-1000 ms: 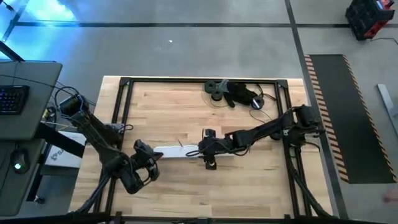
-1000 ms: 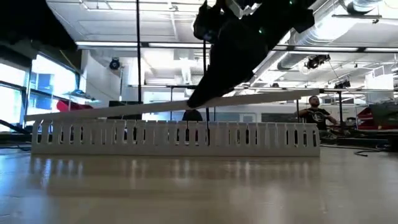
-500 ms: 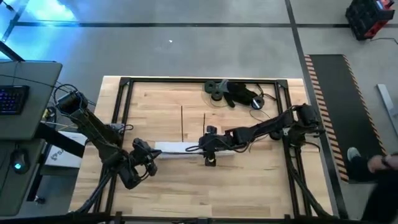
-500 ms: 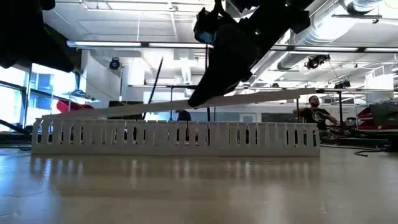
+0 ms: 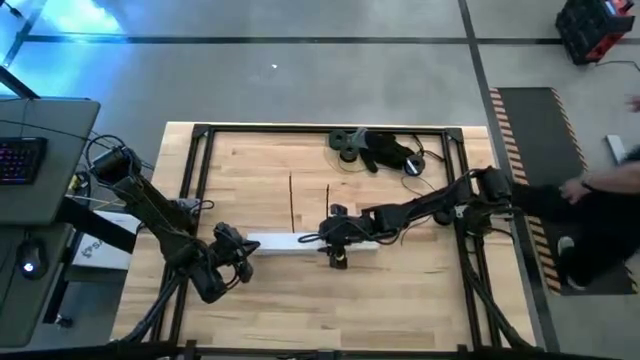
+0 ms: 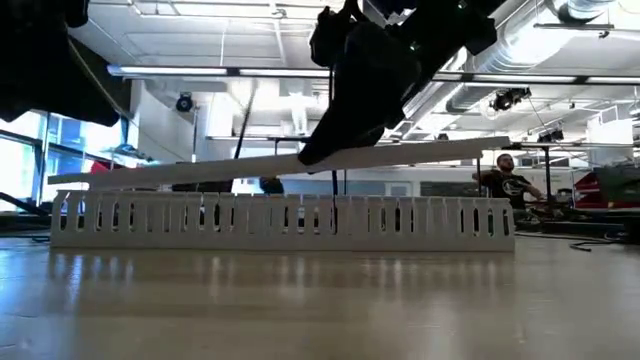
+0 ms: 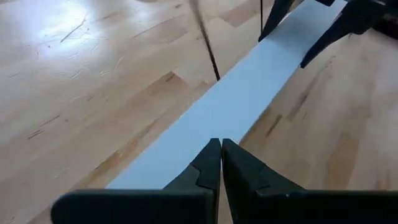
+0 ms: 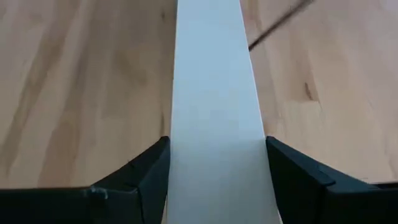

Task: Ziptie cables
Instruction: Close the white cable duct lid

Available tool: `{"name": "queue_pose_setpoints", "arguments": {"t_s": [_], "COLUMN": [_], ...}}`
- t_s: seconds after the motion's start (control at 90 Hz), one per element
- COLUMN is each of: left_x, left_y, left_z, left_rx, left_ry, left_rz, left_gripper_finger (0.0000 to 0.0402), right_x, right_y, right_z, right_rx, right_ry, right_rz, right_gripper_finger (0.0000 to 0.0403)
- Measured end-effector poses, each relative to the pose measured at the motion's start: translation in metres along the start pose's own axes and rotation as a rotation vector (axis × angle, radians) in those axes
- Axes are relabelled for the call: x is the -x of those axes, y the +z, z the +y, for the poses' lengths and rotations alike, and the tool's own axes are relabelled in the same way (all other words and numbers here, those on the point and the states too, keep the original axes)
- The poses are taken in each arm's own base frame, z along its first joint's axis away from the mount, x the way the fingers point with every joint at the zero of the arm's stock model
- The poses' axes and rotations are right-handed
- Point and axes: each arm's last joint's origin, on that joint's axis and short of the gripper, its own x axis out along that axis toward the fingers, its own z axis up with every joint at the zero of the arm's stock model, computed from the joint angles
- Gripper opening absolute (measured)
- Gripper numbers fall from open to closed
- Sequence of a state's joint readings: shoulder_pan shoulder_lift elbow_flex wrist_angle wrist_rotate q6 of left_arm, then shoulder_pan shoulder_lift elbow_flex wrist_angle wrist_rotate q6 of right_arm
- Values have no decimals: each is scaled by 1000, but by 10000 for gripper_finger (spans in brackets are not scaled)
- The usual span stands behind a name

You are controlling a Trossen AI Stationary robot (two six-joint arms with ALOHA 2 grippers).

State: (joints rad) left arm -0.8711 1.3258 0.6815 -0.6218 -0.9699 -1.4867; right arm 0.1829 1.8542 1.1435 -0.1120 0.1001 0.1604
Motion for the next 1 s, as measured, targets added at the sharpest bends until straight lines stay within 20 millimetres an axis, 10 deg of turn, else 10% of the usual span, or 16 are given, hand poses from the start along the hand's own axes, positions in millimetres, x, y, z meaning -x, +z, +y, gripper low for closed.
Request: {"name": "queue_pose_setpoints", "arguments": {"t_s": [1.0], "left_x": [-12], "left_y": [-12], "left_z": [-3], "left_rx": [-28], "left_ry": [42], "left_rz": [47], "left_gripper_finger": [0], "right_x": [0], "right_y": [-1], "right_z": [-4], "right_rx": [33], "right_ry": [30], "right_rz": [27], "right_gripper_finger": [203]}}
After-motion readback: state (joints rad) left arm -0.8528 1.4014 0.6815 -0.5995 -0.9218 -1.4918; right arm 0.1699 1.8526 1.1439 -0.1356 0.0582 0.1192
